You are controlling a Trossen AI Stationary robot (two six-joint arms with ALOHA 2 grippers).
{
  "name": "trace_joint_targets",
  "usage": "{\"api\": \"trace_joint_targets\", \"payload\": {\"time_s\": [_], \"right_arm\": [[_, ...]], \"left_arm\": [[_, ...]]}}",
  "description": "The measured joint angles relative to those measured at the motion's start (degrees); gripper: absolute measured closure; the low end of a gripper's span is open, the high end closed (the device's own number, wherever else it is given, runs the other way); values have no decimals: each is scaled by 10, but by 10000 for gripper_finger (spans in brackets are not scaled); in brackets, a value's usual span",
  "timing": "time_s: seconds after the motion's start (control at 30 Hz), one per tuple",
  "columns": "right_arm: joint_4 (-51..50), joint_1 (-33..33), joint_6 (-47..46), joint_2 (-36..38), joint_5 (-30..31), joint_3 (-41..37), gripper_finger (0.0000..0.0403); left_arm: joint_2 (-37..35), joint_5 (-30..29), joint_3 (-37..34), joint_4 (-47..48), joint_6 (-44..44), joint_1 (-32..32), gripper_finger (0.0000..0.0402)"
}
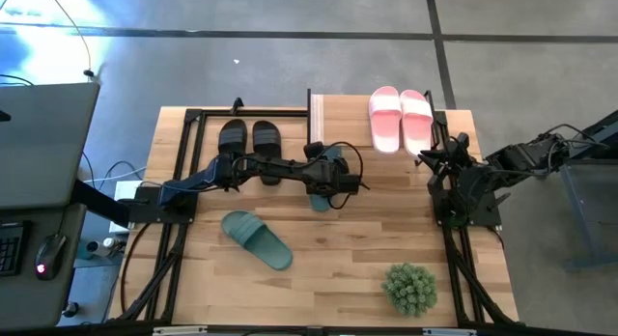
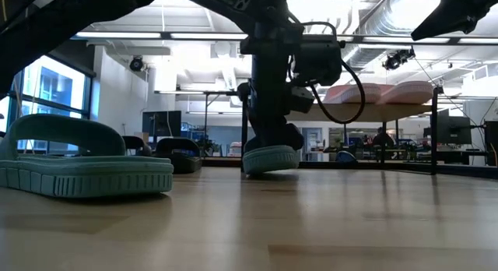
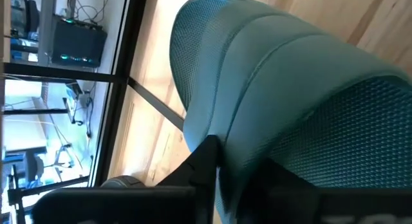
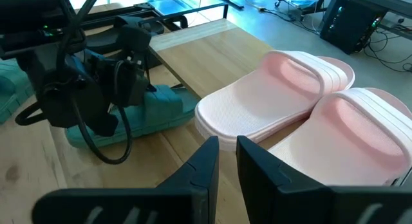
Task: Pick and place slides into the shelf
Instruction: Put the bottom green slipper under the shelf
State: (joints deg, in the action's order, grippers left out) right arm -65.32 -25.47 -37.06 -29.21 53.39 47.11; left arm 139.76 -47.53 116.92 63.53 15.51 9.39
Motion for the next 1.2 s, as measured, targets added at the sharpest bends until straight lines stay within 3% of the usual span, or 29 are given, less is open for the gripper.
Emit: {"api": "trace_joint_targets", "payload": {"time_s": [0.53,0.7,0.97,1.2], "right_arm": [[0,0,0,0,0,0,355],[0,0,0,0,0,0,355],[0,0,0,0,-3,0,355],[0,0,0,0,-3,0,355]], "left_arm": [[-1,46,0,-3,-17,0,242],[-2,90,39,32,-16,-1,215],[-3,190,99,95,-2,-5,203],[-4,208,137,165,13,-33,213]]}}
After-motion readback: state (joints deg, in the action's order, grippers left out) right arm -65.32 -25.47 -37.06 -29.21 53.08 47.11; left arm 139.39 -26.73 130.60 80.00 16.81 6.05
